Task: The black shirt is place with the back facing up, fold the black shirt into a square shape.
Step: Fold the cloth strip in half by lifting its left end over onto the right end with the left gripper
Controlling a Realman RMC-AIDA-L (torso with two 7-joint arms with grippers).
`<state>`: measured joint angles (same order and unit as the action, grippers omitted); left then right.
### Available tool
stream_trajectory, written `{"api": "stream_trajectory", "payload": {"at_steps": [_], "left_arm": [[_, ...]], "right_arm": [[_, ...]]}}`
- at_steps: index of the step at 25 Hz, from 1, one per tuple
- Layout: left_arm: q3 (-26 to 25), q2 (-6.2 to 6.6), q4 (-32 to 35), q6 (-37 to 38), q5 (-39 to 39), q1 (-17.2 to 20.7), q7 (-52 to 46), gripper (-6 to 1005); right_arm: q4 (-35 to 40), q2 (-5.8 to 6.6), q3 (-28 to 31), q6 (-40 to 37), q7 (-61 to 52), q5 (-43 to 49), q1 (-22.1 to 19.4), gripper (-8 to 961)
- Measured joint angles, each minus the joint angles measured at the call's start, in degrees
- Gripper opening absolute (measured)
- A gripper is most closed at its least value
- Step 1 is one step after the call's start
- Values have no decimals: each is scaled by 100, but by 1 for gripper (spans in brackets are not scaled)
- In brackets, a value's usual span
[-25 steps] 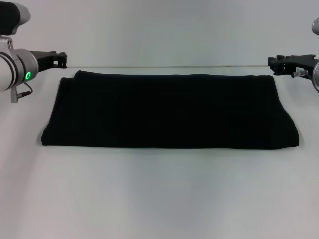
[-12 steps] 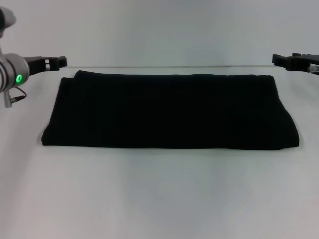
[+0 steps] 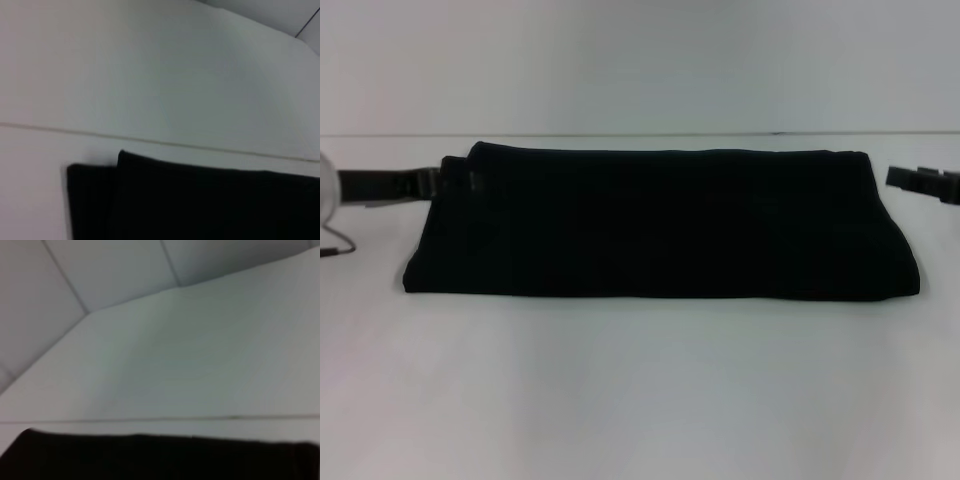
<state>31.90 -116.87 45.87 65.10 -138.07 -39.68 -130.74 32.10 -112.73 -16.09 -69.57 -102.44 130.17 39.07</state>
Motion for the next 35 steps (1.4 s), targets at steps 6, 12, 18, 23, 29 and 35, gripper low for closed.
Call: {"api": "stream_trajectory", "payload": {"at_steps": [6,12,18,23,29,35], "left_arm": [[-21,10,380,541,-9,421,-104,785],[-20,-38,408,377,-80,683,-107,784],[-17,-48,383,270,-179,730,-109,784],[-17,-46,340,226,-237,733,-111,784],[35,-46,93,86,-300,698,-56,785],[131,-52,-25,45,-307,677,40,758]], "right_arm": [[256,137,-28,-1045,-404,16,-405,619],[270,335,-164,-1226,-831,77,-582,619],[275,452,-443,-1126,-1121,79,-608,619],[272,444,-519,-905,-1132,79,-605,619],[239,406,-612,-795,-1124,79,-587,618],[228,391,-622,-722,-1130,78,-568,618]]}}
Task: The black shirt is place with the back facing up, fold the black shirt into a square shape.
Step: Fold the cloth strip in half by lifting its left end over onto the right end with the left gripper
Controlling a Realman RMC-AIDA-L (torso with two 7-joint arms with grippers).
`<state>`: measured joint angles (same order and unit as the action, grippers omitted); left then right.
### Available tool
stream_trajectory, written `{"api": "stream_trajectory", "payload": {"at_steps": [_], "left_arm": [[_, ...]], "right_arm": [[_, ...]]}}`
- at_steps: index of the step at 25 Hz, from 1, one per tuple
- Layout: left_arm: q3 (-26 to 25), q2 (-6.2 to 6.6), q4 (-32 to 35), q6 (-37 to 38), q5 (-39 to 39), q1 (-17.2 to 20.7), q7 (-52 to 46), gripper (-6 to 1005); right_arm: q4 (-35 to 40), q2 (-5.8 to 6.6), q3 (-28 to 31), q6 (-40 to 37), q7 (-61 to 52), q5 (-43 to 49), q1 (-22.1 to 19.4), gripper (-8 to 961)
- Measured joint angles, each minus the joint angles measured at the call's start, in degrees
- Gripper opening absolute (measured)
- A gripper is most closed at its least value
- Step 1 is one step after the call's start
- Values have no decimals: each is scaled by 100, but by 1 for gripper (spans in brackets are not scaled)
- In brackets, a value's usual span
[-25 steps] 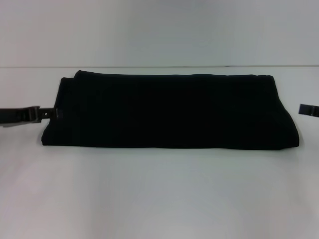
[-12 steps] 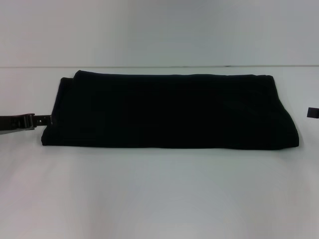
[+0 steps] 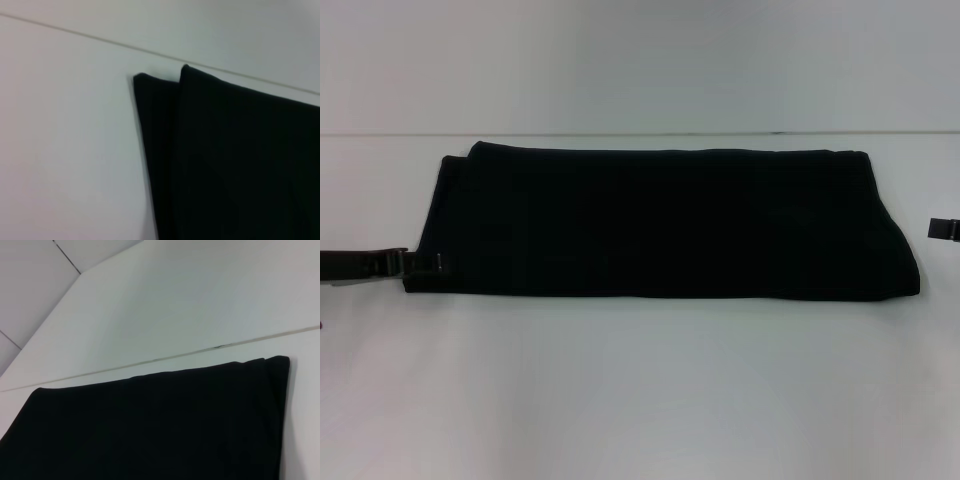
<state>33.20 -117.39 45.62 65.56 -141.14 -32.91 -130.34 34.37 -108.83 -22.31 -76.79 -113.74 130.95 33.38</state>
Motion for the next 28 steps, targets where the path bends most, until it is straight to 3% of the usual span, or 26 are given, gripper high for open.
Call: {"api": "stream_trajectory", "payload": {"at_steps": [18,28], "left_arm": [[87,-3,-47,-123,0,-5,207,677],[116,-4,-53,-246,-123,-13,211,246]], "right_arm": [[-10,-2,-1,16,11,0,-43,619],[-14,-4,-312,15,-31,33,-57,574]]}}
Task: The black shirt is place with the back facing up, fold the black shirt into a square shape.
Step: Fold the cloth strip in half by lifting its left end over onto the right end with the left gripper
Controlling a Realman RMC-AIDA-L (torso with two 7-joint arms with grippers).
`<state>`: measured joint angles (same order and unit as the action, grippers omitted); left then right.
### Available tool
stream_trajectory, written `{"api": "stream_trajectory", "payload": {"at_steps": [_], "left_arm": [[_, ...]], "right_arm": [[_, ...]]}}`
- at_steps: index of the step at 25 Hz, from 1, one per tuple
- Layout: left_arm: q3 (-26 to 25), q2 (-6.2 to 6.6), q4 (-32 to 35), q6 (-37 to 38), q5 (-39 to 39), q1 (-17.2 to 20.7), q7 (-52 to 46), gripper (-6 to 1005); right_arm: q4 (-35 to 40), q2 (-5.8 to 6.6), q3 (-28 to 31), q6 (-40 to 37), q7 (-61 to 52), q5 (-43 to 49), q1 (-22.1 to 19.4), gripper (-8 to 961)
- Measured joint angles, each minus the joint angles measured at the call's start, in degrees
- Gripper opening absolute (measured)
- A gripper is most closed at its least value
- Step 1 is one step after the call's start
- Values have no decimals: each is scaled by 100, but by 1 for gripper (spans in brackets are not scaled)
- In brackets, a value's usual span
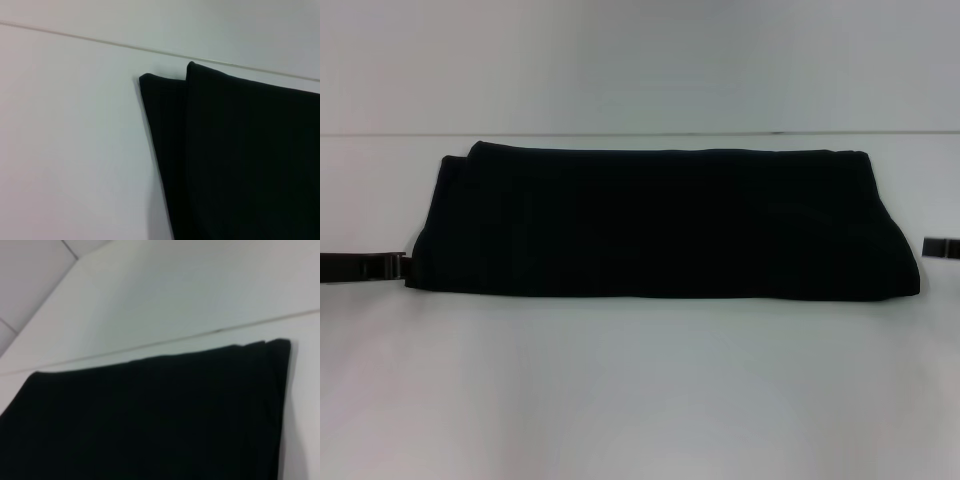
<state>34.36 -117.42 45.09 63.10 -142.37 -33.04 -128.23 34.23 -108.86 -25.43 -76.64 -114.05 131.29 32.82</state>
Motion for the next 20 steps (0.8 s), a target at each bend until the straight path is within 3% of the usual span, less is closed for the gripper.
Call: {"api": "stream_trajectory", "payload": {"at_steps": [6,15,20], "left_arm": [[0,0,4,3,-1,-11,0,-2],[19,0,0,1,-2,-50,17,-1],[18,0,-1,0,-1,-64,18,0]], "right_arm": [[-12,-66,-204,111,-151,371,133,541],[-395,-122,-369,618,-164,473,276,490],[-454,-223,-412,796,-122,476,324,462]]}}
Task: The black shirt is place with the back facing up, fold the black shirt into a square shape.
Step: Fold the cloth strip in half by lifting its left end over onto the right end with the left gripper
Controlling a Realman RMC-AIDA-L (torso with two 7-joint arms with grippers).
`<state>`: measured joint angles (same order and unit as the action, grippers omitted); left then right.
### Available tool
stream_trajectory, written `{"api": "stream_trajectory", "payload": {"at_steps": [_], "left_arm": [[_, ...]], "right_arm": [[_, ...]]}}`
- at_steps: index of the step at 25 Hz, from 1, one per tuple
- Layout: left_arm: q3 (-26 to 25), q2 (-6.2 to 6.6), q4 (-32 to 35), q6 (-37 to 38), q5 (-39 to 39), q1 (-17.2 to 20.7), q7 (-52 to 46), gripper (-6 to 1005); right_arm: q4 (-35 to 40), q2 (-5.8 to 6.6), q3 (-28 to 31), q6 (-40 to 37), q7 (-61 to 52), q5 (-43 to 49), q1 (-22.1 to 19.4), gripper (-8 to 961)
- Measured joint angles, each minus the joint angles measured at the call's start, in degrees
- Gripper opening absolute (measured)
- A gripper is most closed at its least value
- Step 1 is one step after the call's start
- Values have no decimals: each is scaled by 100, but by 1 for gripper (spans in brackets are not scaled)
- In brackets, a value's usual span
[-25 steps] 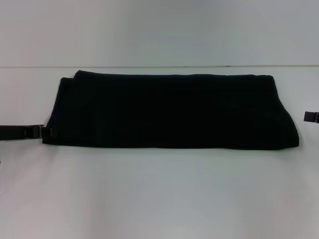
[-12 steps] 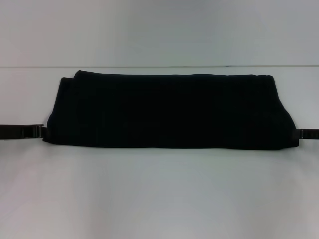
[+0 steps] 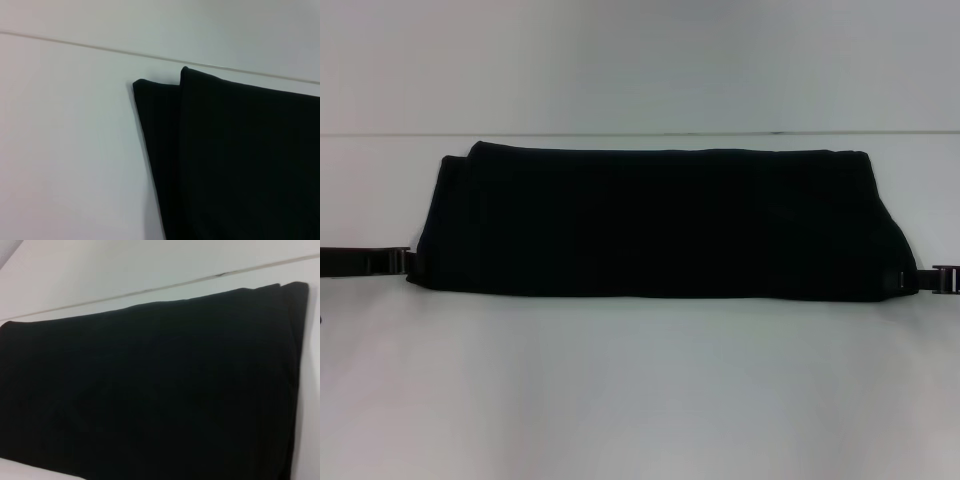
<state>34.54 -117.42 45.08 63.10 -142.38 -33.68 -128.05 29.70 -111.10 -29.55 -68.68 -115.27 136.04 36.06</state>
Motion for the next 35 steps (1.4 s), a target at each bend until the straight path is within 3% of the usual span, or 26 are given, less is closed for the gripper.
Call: {"api": "stream_trajectory", "payload": {"at_steps": [5,10,16,35], "left_arm": [[0,0,0,0,0,-6,1,0],[0,0,0,-2,0,-7,10,1],[-30,0,11,-7,8,-1,39,3],[-117,65,214,166,-141,112,50,10]], "right_arm": [[41,-18,21,1,50,-28,-2,434],[35,-35,25,5,109,-32,-1,187],[48,-35,88,-4,169,-53,-50,13],[63,10,628,-354,465,-63,-366,24]]}}
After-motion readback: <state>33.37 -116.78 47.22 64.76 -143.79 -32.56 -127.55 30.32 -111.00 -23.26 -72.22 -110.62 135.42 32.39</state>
